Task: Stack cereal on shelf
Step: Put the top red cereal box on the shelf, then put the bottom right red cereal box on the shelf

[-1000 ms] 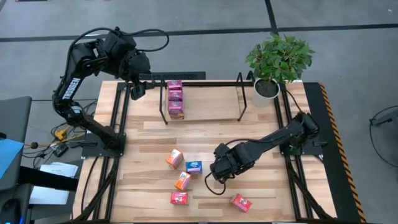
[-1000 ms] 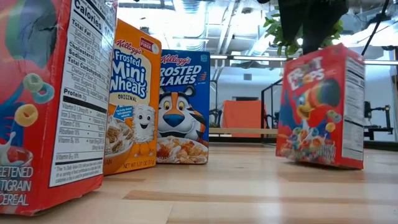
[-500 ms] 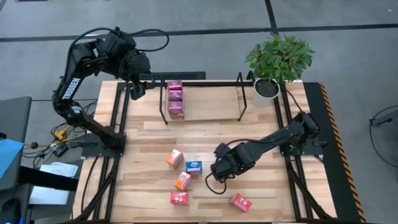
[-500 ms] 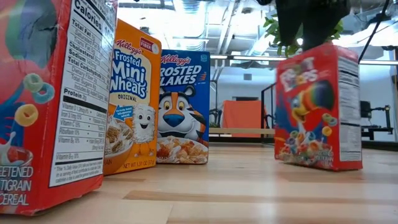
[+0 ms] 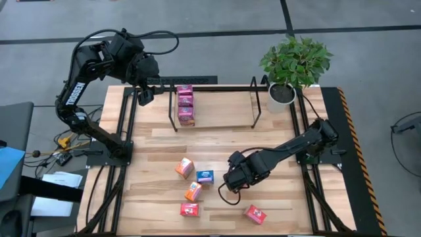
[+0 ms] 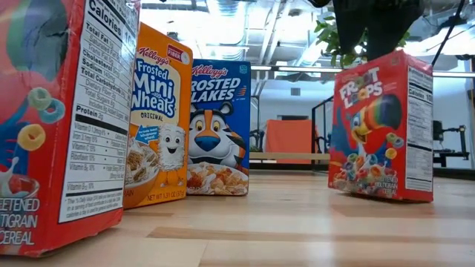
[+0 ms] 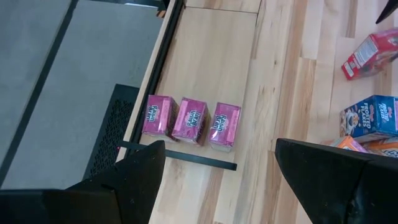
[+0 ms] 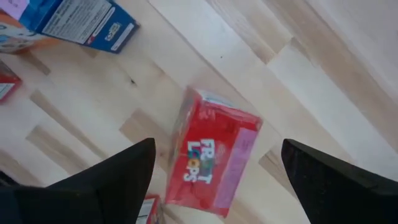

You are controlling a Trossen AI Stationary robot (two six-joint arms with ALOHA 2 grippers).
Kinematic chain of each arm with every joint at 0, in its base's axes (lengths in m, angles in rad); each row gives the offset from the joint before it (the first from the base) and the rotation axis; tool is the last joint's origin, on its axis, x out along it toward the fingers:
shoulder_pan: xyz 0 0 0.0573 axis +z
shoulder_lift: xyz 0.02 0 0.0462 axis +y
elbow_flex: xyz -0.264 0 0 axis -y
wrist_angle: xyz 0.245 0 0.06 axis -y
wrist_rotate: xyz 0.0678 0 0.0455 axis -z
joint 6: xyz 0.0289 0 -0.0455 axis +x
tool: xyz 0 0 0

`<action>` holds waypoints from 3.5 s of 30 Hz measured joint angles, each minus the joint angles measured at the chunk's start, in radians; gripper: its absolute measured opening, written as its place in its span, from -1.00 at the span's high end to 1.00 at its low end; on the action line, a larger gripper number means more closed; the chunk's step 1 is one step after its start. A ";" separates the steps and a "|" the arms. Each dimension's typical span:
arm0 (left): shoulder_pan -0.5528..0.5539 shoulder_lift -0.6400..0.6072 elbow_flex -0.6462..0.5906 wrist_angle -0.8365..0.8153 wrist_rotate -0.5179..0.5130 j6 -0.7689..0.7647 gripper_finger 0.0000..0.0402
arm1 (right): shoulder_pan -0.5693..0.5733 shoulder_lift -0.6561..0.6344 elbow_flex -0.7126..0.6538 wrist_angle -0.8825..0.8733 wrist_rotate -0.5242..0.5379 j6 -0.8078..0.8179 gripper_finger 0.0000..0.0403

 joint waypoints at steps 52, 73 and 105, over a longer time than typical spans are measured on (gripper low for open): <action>0.000 0.000 0.000 0.003 0.000 0.000 -0.48 | 0.003 0.018 -0.097 0.184 -0.080 -0.696 -0.86; 0.000 0.000 0.000 0.004 0.000 -0.014 -0.48 | 0.157 -0.037 -0.257 0.305 0.070 -0.385 0.09; -0.096 0.121 0.000 0.134 0.221 -0.127 -0.48 | 0.220 -0.721 -0.882 0.880 -0.033 -0.071 0.67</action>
